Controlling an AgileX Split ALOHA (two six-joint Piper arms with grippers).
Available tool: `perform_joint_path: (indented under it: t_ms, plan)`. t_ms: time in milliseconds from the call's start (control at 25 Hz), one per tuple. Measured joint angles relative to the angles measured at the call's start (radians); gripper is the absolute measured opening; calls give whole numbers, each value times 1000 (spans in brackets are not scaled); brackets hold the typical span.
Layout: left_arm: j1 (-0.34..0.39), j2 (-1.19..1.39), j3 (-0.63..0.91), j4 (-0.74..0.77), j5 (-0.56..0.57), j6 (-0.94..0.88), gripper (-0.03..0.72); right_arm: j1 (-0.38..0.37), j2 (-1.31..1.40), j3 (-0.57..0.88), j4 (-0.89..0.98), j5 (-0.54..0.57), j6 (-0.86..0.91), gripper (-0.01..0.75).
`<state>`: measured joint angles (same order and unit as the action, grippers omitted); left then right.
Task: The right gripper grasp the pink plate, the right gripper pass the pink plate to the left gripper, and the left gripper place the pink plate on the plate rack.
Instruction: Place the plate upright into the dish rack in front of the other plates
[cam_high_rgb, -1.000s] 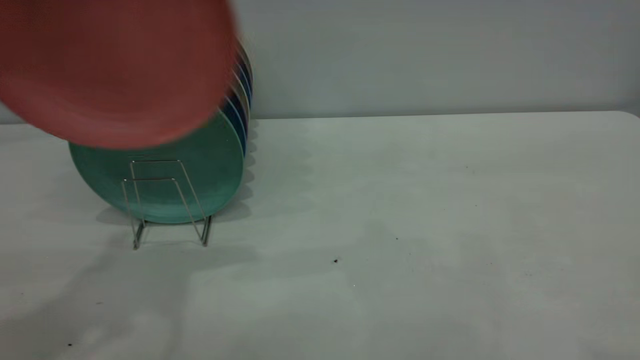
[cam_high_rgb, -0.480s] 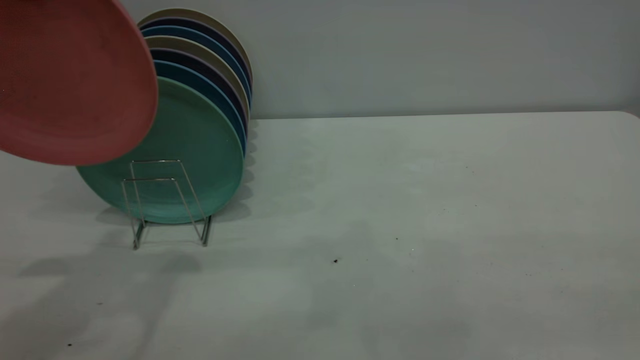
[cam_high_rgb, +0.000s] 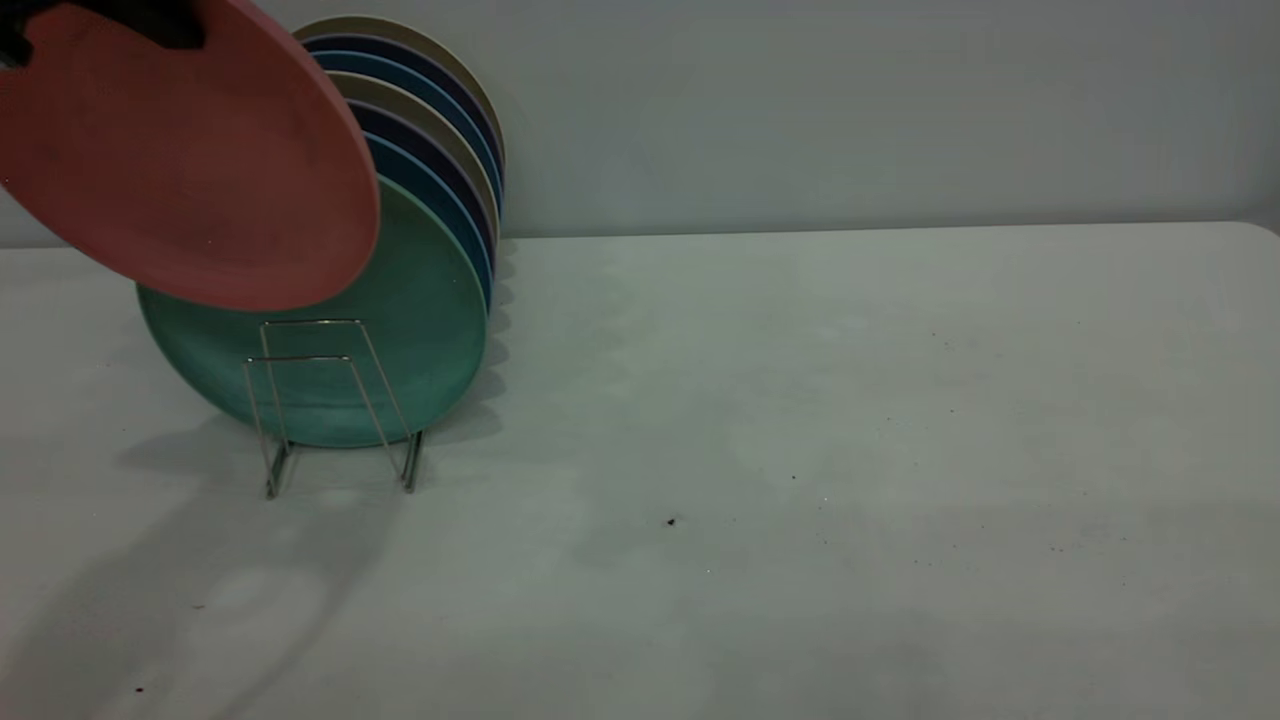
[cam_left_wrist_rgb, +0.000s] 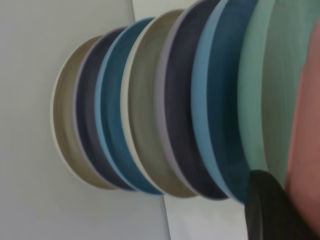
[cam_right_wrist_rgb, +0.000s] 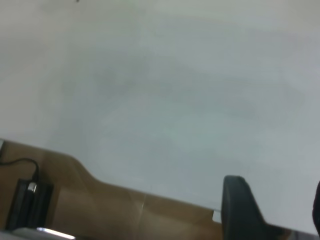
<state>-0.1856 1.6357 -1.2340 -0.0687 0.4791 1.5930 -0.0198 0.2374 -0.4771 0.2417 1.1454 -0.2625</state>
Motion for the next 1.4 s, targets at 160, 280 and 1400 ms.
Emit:
perform_joint_path:
  t_ms: [160, 280, 1400]
  plan:
    - [-1, 18, 0, -26, -8, 57, 110, 0, 0, 4, 0, -6, 1, 366]
    - [-1, 36, 0, -78, -13, 91, 110, 0, 0, 5, 0, -6, 1, 366]
    - [27, 100, 0, -21, 60, -82, 110, 0, 0, 5, -1, -7, 1, 366]
